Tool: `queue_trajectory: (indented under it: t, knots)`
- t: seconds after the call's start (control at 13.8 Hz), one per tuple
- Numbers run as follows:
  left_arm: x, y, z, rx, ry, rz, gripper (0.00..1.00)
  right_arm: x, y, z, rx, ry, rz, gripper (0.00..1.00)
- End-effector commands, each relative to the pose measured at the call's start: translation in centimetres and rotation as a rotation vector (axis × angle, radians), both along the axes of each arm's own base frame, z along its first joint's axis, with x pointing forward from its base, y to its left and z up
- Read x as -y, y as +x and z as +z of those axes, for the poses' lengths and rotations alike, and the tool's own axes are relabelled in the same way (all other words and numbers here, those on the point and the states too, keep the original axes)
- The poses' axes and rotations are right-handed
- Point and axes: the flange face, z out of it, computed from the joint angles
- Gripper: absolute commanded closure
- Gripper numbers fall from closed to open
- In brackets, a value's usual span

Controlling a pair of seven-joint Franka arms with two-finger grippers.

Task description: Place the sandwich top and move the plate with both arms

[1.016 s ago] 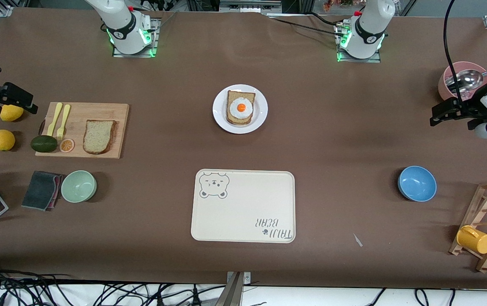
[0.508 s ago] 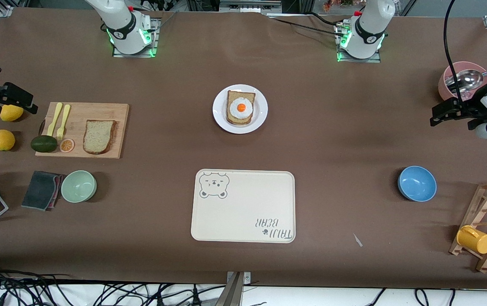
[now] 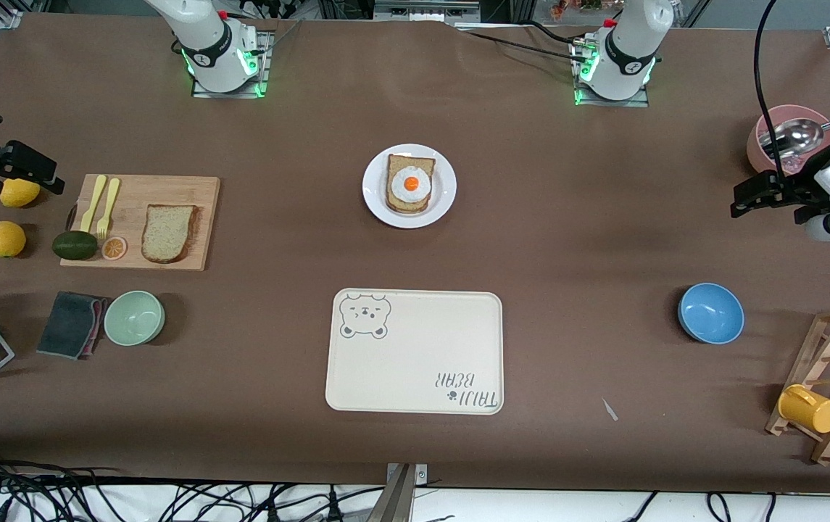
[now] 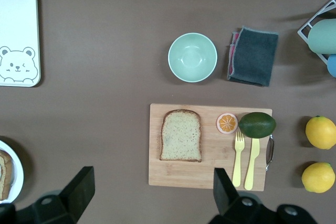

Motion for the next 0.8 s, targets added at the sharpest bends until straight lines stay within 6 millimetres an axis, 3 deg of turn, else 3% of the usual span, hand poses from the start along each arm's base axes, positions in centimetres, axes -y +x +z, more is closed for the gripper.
queue_trajectory:
  t: [0.0, 0.73]
  knots:
    - [-0.11, -0.02, 0.24, -0.004, 0.033, -0.022, 0.00, -0.15, -0.46, 0.18, -0.007, -0.001, 0.000, 0.00]
    - [0.22, -0.14, 1.04, 0.011, 0.034, -0.031, 0.00, -0.05, -0.49, 0.16, -0.008, -0.003, 0.000, 0.00]
